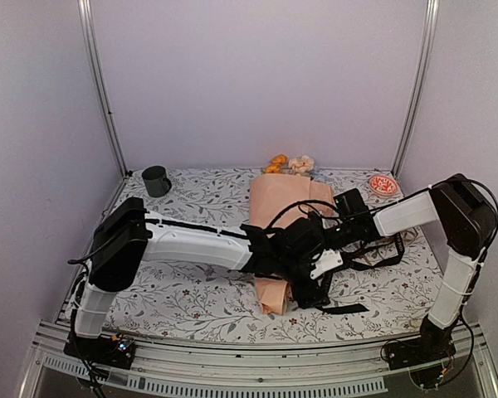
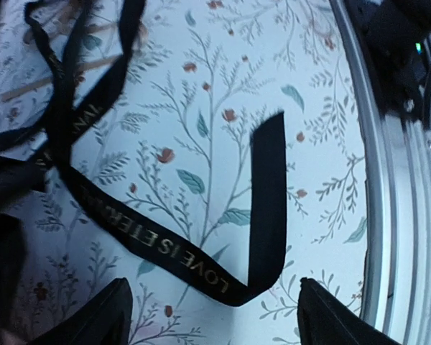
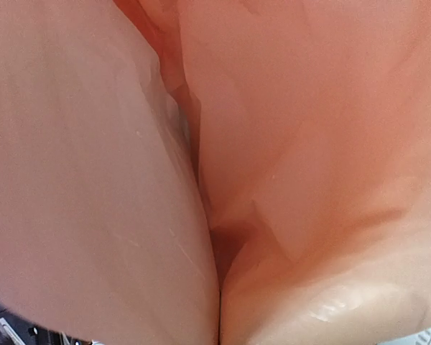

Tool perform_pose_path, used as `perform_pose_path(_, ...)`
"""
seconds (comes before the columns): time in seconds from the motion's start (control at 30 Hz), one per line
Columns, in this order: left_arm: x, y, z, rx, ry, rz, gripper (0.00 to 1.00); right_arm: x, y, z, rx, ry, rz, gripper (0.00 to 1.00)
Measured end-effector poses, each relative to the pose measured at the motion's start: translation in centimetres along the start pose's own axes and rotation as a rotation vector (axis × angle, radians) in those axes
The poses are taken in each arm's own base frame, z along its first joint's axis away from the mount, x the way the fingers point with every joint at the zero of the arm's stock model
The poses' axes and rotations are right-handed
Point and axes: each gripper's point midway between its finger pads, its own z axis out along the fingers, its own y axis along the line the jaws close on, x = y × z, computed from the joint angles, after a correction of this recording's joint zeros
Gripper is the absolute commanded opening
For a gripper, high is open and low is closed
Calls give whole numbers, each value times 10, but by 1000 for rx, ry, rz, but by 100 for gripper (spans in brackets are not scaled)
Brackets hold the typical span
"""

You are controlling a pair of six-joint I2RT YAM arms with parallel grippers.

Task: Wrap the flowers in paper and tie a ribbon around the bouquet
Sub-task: Pick up the ribbon from the center of the board.

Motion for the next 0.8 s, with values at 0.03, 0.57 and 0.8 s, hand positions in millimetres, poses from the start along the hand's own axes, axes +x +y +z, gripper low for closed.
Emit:
perform_pose_path(0.03, 9, -7, 8, 9, 27, 29, 84, -2, 0, 1, 4, 2, -8, 1)
perform_pose_path(0.57, 18, -34, 47, 69, 77, 297, 81, -3, -6, 1, 43, 18, -49, 1)
perform_pose_path(0.8, 42, -22, 44, 57, 136, 335, 38, -2, -7, 0, 57, 23, -49, 1)
